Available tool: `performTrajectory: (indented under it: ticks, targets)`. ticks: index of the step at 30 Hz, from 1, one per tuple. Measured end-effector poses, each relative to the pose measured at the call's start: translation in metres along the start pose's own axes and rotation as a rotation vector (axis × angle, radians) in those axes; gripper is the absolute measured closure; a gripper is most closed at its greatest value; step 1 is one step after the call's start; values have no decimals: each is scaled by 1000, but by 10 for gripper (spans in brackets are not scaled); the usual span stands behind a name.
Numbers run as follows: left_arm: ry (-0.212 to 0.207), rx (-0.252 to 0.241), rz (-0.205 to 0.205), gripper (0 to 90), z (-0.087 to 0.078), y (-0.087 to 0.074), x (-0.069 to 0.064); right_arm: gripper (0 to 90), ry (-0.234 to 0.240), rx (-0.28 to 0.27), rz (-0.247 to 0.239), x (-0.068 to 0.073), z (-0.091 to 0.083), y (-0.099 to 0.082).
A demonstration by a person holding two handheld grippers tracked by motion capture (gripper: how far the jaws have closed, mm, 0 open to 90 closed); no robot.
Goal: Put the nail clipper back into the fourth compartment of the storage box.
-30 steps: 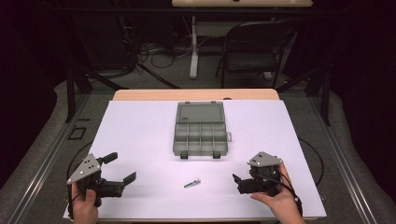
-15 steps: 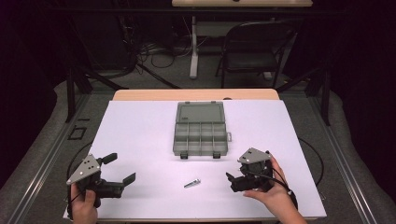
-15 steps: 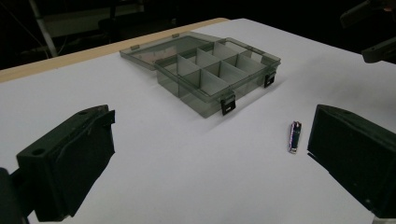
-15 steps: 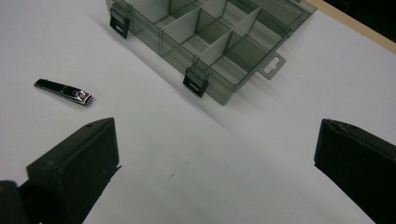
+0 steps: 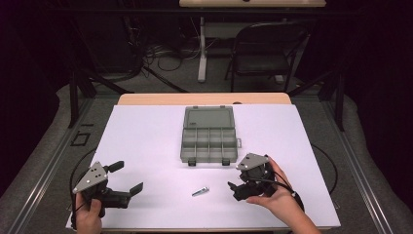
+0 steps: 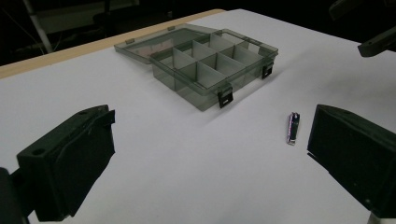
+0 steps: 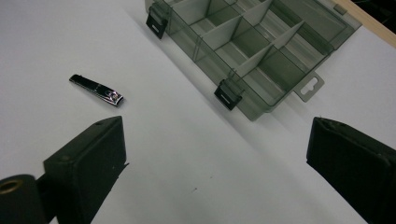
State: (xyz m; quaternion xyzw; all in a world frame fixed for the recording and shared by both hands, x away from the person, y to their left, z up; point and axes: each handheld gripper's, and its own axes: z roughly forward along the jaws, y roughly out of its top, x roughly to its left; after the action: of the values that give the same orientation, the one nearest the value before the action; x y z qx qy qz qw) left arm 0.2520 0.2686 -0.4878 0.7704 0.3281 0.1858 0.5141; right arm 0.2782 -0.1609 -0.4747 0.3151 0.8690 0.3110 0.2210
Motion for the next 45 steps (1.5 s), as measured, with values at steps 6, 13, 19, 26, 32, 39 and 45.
performTrajectory:
  ticks: [6,13,19,26,32,39,45]
  targets:
    - [-2,5,1,4,0,0,0,56,20,15,-27,4,5,6]
    - [-5,13,0,5,1,-1,0,94,43,39,-73,9,13,16]
    - [-4,18,-1,5,1,-1,1,124,72,40,-96,15,20,23]
    - [-8,21,1,5,1,-1,0,139,99,57,-131,21,30,31]
    - [-10,22,-2,5,1,-1,1,142,120,66,-155,26,38,36]
    - [-13,26,0,5,2,-1,0,166,145,91,-196,32,49,39]
    - [-13,26,-3,5,2,-1,0,199,171,106,-221,38,57,43]
